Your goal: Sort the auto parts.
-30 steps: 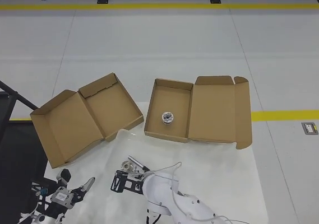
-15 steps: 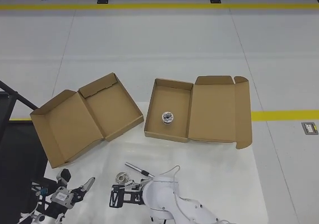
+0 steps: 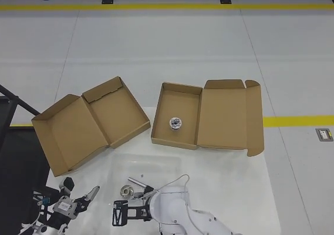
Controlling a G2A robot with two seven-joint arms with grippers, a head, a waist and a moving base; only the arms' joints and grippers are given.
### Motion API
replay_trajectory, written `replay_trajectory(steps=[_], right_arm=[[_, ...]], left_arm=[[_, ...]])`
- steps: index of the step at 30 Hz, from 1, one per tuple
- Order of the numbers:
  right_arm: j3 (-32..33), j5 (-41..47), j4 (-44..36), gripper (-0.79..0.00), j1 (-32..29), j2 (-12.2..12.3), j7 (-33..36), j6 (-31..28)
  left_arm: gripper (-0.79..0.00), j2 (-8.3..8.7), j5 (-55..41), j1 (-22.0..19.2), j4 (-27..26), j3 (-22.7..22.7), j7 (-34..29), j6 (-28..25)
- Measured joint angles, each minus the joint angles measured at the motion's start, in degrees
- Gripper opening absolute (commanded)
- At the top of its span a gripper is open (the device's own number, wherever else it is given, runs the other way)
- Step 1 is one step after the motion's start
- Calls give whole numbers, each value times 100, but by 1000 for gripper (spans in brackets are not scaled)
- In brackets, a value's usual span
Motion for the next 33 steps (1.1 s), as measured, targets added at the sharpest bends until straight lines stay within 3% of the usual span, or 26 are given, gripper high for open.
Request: replay_trajectory(steps=[6,13,23,33], right_arm=[[533,-11,-96,-446,-52,103,-375,215],[711,465,984,-440,473,28,-335,367],[-169,1193,2872,-437,1514,-481,-257,810],[-800,1511,3976,-443,1990,-955,-293,1081]], left_arm=[[0,0,0,0,0,0,0,0],[0,0,0,0,0,0,0,0],[0,0,0,0,0,0,0,0],[0,0,0,0,0,0,0,0]])
